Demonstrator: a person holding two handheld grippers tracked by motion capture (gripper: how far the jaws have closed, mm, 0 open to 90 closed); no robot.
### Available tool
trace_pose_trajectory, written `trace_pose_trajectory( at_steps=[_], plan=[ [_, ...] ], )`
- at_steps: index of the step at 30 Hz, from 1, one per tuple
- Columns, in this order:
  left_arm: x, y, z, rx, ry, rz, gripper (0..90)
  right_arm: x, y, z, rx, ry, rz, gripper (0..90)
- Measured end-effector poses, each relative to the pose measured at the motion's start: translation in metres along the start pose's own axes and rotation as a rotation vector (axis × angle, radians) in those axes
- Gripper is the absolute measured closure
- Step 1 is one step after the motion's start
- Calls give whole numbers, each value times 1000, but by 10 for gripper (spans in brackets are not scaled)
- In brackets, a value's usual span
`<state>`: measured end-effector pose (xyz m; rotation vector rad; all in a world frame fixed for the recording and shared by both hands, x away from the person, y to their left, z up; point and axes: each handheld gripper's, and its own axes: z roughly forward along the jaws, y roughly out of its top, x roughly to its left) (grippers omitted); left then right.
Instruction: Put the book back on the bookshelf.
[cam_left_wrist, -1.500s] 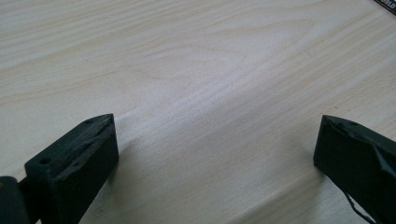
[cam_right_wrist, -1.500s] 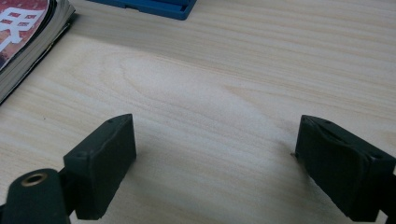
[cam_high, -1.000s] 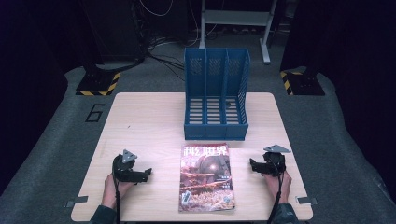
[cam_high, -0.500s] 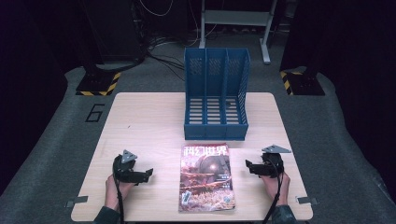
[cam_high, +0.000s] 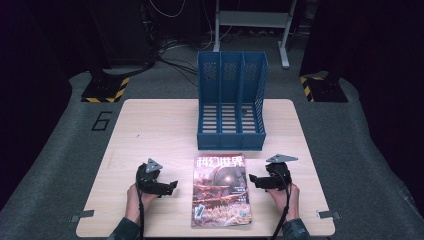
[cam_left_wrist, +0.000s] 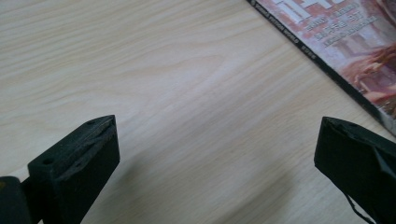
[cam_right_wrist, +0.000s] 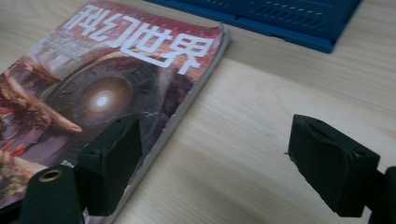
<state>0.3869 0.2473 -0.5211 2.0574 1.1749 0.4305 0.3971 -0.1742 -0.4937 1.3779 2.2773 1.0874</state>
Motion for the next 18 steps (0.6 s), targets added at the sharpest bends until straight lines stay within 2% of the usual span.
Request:
trace_pose_trajectory(
  at_steps=[1, 2, 3, 4, 7, 9, 11, 13, 16, 18],
  plan=[
    [0, 0, 0, 0, 0, 0, 2, 2, 1, 2, 5, 8, -14, 183],
    [-5, 3, 3, 18, -16, 28, 2, 5, 2, 4, 16, 14, -16, 191],
    [-7, 4, 5, 20, -16, 33, 1, 9, 3, 7, 21, 18, -19, 197],
    [-9, 6, 7, 24, -11, 72, 1, 10, 4, 8, 28, 27, -27, 206],
    [-17, 8, 12, 29, -20, 74, 1, 15, 6, 13, 53, 54, -46, 230],
    [-21, 10, 16, 27, -14, 100, 1, 19, 7, 17, 70, 62, -49, 253],
    [-25, 11, 19, 30, -13, 98, 1, 21, 9, 20, 88, 76, -55, 274],
    [-27, 12, 21, 34, -15, 115, 1, 22, 10, 22, 106, 85, -67, 292],
    [-32, 13, 24, 29, -17, 105, 1, 24, 12, 26, 121, 90, -67, 323],
    [-33, 13, 25, 35, -15, 121, 1, 25, 13, 27, 132, 95, -64, 338]
  ],
)
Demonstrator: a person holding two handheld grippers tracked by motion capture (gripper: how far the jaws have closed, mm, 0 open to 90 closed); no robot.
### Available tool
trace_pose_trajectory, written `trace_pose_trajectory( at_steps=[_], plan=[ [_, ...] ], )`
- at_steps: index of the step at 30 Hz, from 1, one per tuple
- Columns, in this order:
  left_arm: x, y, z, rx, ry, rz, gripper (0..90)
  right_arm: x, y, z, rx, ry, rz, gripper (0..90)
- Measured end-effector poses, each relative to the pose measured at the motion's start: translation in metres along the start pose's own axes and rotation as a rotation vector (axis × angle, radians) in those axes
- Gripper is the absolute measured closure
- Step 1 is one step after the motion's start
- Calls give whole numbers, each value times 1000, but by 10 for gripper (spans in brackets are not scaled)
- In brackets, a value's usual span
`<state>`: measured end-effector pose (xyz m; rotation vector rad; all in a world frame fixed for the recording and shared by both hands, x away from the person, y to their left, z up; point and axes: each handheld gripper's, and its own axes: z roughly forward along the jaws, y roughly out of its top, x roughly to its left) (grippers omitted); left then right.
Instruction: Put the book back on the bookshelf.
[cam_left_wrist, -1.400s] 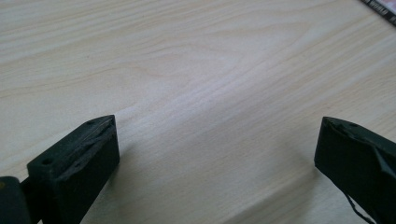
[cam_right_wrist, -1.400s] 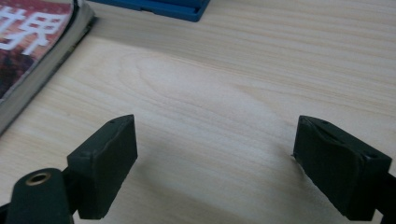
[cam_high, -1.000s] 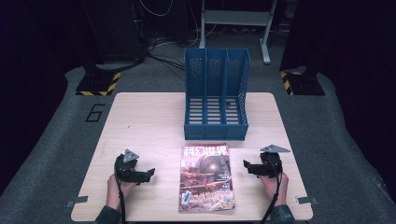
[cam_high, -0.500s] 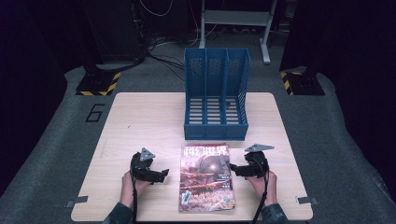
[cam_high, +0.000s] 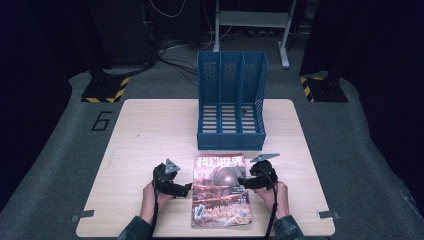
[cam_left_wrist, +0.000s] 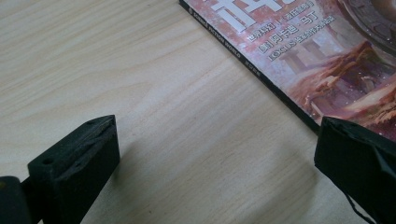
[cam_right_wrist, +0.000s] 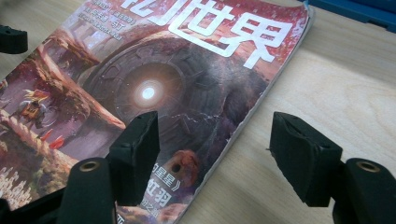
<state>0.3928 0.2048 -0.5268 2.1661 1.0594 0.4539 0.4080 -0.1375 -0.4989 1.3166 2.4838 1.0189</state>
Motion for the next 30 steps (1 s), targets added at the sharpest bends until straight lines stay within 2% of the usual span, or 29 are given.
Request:
trace_pose_trajectory(
  at_steps=[1, 2, 10, 14, 15, 24, 27, 30],
  plan=[
    [-1, 0, 1, -7, 0, -11, 1, 0, 1, 1, 9, 0, -7, 344],
    [-2, 1, 1, 3, -4, -9, 1, 1, 2, 2, 11, -1, 0, 353],
    [-6, 0, 4, -4, 12, 7, 0, 2, 10, 8, 74, 0, -1, 371],
    [-6, 0, 3, 1, 1, 16, 0, 2, 12, 12, 109, 4, -1, 374],
    [-6, 0, 3, 3, 2, 16, 0, 3, 12, 14, 105, -5, 14, 378],
    [-6, 0, 4, -10, 8, 15, 0, 3, 15, 14, 133, -2, 15, 388],
    [-7, 0, 4, -11, 8, 14, 1, 1, 14, 14, 117, 11, 22, 397],
    [-7, 0, 4, -11, 8, 14, 1, -5, 12, 13, 93, 51, 43, 409]
  ],
)
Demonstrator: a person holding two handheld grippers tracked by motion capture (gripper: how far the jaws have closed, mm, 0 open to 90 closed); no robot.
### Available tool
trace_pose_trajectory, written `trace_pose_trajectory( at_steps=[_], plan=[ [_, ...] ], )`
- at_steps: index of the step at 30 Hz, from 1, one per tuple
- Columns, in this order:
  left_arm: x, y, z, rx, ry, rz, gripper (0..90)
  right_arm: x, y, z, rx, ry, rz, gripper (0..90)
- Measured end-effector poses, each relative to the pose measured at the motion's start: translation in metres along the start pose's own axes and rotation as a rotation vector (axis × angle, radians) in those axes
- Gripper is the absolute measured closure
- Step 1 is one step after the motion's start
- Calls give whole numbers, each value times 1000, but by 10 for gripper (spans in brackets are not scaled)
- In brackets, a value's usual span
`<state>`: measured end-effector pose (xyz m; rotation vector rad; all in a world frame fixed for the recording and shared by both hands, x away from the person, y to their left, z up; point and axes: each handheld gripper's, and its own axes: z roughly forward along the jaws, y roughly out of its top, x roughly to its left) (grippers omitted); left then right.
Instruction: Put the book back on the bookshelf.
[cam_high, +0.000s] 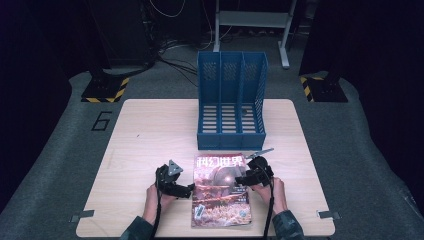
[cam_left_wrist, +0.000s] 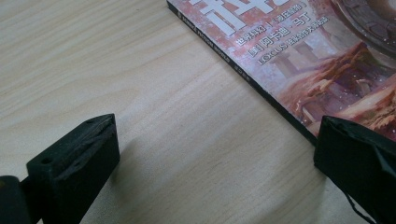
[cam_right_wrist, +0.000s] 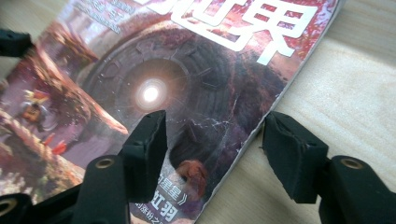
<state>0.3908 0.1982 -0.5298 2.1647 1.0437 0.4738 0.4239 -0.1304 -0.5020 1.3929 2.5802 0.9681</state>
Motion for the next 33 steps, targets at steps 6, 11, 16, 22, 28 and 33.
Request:
trace_pose_trajectory(
  at_steps=[6, 11, 16, 22, 28, 33],
  plan=[
    [-1, 0, 0, -6, -1, -8, 4, -5, -5, -8, -84, 95, 53, 444],
    [0, 0, 0, 2, -16, 10, 7, -5, -5, -13, -151, 140, 61, 450],
    [0, 0, 0, 0, -19, 8, 7, -6, -2, -14, -184, 157, 74, 458],
    [0, 0, 0, -6, -18, 11, 11, -6, 5, -8, -181, 167, 78, 471],
    [-1, 0, 1, -13, -32, 8, 14, -7, 17, -1, -163, 158, 87, 480],
    [-2, 0, 1, -15, -35, 5, 13, -12, 23, 7, -145, 160, 111, 500]
  ],
)
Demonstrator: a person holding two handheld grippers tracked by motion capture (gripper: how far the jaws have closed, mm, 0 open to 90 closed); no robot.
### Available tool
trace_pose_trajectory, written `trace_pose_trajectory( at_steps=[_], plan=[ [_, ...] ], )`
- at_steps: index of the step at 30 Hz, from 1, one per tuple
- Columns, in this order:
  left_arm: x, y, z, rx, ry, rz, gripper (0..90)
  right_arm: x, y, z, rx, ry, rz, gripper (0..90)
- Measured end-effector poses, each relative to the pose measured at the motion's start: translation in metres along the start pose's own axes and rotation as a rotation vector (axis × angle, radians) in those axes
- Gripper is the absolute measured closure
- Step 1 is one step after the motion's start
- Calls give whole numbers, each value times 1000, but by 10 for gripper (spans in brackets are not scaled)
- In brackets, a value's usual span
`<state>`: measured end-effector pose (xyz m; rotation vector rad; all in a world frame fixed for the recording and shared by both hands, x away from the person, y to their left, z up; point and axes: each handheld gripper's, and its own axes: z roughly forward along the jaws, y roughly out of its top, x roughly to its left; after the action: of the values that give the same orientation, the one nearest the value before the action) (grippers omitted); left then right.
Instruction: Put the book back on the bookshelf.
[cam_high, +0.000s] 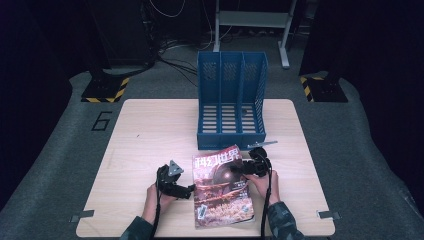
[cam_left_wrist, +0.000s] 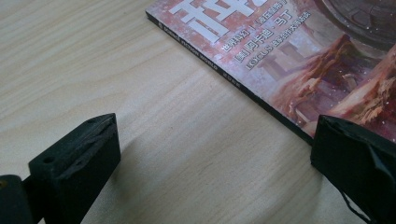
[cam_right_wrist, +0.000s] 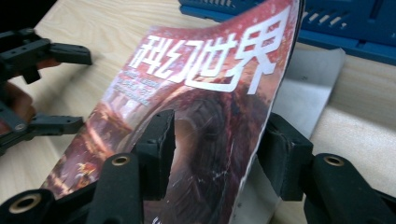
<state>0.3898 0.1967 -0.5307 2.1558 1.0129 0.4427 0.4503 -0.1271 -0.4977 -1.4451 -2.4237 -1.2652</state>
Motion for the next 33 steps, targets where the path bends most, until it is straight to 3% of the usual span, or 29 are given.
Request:
trace_pose_trajectory(
  at_steps=[5, 10, 12, 14, 18, 24, 33],
  plan=[
    [0, 0, 0, 0, -1, 2, 14, -6, -4, 9, 23, -7, 31, 537],
    [0, 0, 0, 0, -3, 5, 14, -10, -6, 8, 4, 31, 55, 580],
    [0, 0, 0, 0, -4, 4, 14, -10, -7, 6, -24, 68, 59, 630],
    [0, 0, 0, 0, -4, 5, 14, -8, -7, 7, -26, 78, 51, 639],
    [0, 0, 0, 0, -3, 5, 14, -5, -7, 12, -2, 45, 34, 696],
    [1, 0, 0, 0, -4, 5, 14, -4, -11, 8, -49, 46, 7, 851],
    [2, 2, 0, 19, -7, 13, 7, 5, -17, 2, -117, 60, -16, 891]
  ],
)
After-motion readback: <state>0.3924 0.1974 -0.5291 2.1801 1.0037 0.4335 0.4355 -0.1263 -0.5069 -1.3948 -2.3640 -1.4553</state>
